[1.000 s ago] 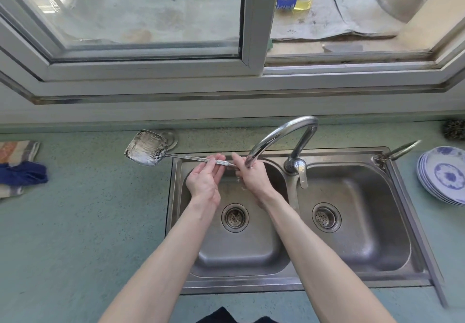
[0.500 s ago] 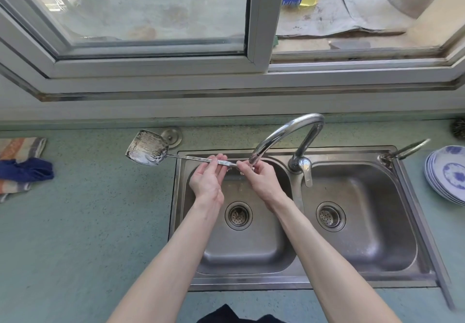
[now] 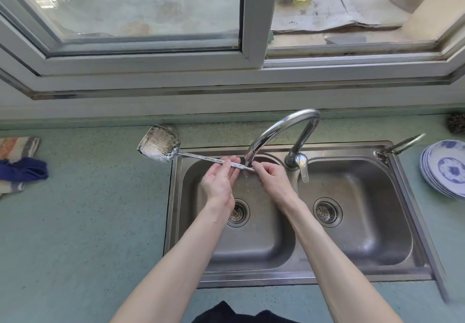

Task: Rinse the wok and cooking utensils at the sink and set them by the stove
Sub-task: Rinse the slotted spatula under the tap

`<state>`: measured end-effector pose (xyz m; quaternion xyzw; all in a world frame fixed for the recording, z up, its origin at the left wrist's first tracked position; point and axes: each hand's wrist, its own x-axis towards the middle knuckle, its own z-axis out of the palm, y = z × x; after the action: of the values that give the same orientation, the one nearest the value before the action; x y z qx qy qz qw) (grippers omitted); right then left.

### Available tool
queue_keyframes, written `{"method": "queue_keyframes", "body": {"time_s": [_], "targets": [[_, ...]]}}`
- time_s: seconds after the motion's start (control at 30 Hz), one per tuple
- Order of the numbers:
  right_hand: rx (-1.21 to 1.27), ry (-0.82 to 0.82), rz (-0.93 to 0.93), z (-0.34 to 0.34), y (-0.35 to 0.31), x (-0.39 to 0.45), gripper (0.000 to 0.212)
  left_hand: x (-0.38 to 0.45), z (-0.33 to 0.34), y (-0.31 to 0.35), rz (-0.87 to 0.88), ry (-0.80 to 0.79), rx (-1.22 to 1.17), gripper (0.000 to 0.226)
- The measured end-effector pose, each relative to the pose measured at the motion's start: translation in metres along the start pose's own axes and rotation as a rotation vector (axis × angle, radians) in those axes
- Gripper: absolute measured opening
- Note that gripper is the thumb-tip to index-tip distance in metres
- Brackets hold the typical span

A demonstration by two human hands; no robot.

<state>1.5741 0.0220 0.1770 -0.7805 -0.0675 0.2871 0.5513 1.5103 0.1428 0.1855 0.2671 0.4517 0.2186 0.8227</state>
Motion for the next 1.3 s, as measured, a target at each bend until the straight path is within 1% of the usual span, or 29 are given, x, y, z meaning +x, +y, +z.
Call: {"method": "queue_keyframes", "body": {"time_s": [0.03,0.1,0.17,0.23,0.37,0.53,0.6,0.7,0.8,0.9,0.97,1.1,1.2,1.23,1.3], "targets": [[-0.074,0.002,-0.041,-0.002,-0.002,0.001,0.045,-0.002,0.001,-0.003,-0.005,-0.005,-0.004,0.007],[-0.25,-0.011,-0.103,-0.001,-0.005,0.001,0.054,-0.006,0.002,-0.006,-0.017,-0.014,0.001,0.004],[-0.408,-0.012,-0.137,0.001,-0.007,0.001,0.06,-0.007,0.003,-0.007,-0.029,-0.019,-0.008,0.004],[-0.377,-0.033,-0.151,0.0,-0.01,-0.002,0.053,-0.004,0.003,-0.004,-0.046,-0.02,-0.021,0.006],[-0.288,-0.078,-0.164,-0.006,-0.01,-0.012,0.046,0.0,0.003,0.001,-0.078,-0.052,-0.004,0.019],[-0.273,-0.092,-0.165,-0.028,-0.001,-0.03,0.044,0.013,0.002,0.004,-0.073,0.029,-0.02,0.026],[-0.243,-0.091,-0.163,-0.04,0.004,-0.037,0.045,0.017,0.001,0.007,-0.072,0.033,-0.014,0.025],[-0.17,-0.088,-0.11,-0.053,0.011,-0.045,0.046,0.016,0.006,0.01,-0.076,0.027,0.022,0.02],[-0.084,-0.066,-0.062,-0.067,0.015,-0.05,0.048,0.021,0.009,0.018,-0.059,0.108,-0.003,0.012],[-0.061,-0.073,-0.052,-0.08,0.02,-0.056,0.049,0.021,0.011,0.022,-0.072,0.116,0.009,0.01],[-0.157,-0.067,-0.067,-0.086,0.022,-0.059,0.048,0.016,0.012,0.017,-0.093,0.114,0.023,0.015],[-0.517,-0.006,-0.063,-0.095,0.017,-0.064,0.045,0.009,0.008,0.003,-0.134,0.116,0.029,0.021],[-0.72,0.04,-0.07,-0.093,0.008,-0.067,0.047,0.004,0.004,-0.014,-0.192,0.097,0.041,0.025],[-0.763,0.048,-0.076,-0.091,0.006,-0.068,0.048,0.001,0.004,-0.019,-0.208,0.088,0.053,0.024],[-0.813,0.073,-0.098,-0.092,0.003,-0.071,0.05,-0.001,0.003,-0.026,-0.233,0.077,0.082,0.013]]}}
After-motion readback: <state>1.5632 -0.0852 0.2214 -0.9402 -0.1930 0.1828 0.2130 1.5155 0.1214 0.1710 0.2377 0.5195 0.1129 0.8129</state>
